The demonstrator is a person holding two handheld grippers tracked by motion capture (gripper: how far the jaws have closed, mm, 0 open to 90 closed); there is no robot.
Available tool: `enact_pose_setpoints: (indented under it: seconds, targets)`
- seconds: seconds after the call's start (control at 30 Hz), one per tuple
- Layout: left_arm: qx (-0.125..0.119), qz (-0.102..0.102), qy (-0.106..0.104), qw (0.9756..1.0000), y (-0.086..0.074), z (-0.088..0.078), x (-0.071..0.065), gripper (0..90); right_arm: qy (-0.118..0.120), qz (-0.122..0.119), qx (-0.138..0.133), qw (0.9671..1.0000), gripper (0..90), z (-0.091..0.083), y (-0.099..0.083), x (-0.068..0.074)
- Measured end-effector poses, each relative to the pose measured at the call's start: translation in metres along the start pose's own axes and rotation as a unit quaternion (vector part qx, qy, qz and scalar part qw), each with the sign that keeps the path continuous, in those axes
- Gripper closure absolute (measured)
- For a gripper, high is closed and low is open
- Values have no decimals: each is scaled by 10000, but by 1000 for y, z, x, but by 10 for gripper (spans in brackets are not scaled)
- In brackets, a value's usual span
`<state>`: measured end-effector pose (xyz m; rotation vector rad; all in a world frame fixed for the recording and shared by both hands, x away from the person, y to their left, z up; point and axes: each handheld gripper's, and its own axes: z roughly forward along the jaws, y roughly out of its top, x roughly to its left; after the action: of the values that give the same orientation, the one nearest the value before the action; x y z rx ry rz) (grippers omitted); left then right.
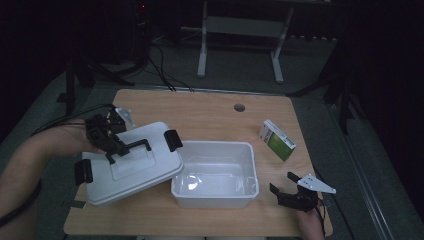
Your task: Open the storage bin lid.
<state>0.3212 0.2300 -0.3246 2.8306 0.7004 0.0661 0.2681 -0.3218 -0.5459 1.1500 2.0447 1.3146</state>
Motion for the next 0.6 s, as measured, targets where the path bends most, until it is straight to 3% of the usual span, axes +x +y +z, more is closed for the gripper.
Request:
enact_pose_setpoints:
  seconds: [0.3, 0.6]
  targets:
    - [17, -295, 74, 9995, -28, 6, 7, 839, -13, -3, 6, 10000, 115, 1, 0, 0]
    - [-30, -477, 43, 9988, -49, 33, 14, 838, -19, -9, 15, 10000, 115, 1, 0, 1]
